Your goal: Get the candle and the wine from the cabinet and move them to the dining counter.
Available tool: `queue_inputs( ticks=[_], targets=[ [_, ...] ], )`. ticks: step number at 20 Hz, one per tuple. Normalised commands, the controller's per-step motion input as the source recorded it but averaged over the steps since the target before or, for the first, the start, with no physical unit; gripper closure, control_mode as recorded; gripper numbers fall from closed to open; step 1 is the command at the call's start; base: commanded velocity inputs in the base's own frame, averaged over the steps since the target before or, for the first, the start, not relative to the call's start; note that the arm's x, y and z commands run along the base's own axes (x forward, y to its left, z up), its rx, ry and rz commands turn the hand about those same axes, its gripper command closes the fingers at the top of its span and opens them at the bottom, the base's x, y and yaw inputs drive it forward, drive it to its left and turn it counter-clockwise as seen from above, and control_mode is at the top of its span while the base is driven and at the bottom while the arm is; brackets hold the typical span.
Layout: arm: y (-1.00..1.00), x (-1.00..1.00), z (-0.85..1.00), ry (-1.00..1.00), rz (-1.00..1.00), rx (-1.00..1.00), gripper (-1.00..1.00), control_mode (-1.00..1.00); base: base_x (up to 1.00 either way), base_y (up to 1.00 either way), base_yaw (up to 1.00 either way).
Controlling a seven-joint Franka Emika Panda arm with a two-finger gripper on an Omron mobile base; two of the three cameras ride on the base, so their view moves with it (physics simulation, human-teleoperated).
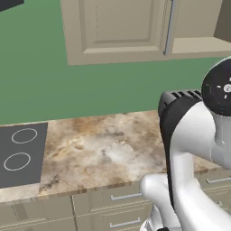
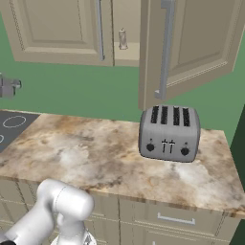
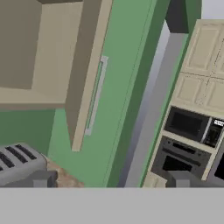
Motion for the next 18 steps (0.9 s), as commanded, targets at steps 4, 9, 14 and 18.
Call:
queue_inputs(
  ticks=[4, 9, 14, 18],
  targets=[
    [0.12, 0.79, 0.00, -0.19, -0.23, 0.04, -1.00, -1.00, 0.00, 0.00, 0.00],
    [-0.22, 0.71, 0.00, -0.24, -0.02, 0.03, -1.00, -1.00, 0.00, 0.00, 0.00],
    [-0.57, 0.24, 0.00, -0.32, 0.00, 0.00, -1.00, -1.00, 0.00, 0.00, 0.00],
    [-0.54, 0.00, -0.01, -0.34, 0.00, 0.00, -1.00, -1.00, 0.00, 0.00, 0.00]
  ],
)
